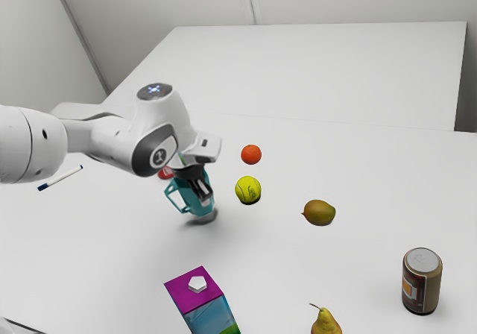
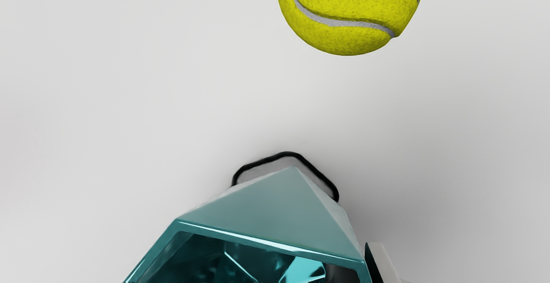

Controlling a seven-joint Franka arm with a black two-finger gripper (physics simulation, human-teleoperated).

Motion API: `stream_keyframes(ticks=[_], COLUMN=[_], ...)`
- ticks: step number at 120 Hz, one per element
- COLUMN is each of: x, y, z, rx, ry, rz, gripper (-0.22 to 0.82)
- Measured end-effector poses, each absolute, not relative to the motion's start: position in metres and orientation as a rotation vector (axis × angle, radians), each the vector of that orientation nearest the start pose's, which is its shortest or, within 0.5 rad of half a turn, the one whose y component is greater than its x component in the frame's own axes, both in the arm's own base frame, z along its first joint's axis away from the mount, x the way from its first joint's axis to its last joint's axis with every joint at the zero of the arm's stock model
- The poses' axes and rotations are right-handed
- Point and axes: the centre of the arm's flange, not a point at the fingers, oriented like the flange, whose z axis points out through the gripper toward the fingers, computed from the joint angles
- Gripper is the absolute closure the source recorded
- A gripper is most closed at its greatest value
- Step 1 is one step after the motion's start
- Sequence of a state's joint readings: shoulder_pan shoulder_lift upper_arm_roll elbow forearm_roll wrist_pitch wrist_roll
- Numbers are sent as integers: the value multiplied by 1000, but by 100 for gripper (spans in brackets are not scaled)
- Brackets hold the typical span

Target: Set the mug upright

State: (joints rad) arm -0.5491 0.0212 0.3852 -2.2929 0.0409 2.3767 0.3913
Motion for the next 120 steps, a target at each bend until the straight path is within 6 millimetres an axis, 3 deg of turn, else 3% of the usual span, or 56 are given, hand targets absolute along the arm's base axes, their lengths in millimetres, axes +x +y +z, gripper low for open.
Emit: stream_keyframes(ticks=[41, 90, 120], x=[520, 521, 520], y=[-84, -89, -90], z=[336, 340, 363], rx=[-2989, -3001, -3015], ry=[779, 733, 719], rz=[-116, -139, -202], gripper=[72, 33, 19])
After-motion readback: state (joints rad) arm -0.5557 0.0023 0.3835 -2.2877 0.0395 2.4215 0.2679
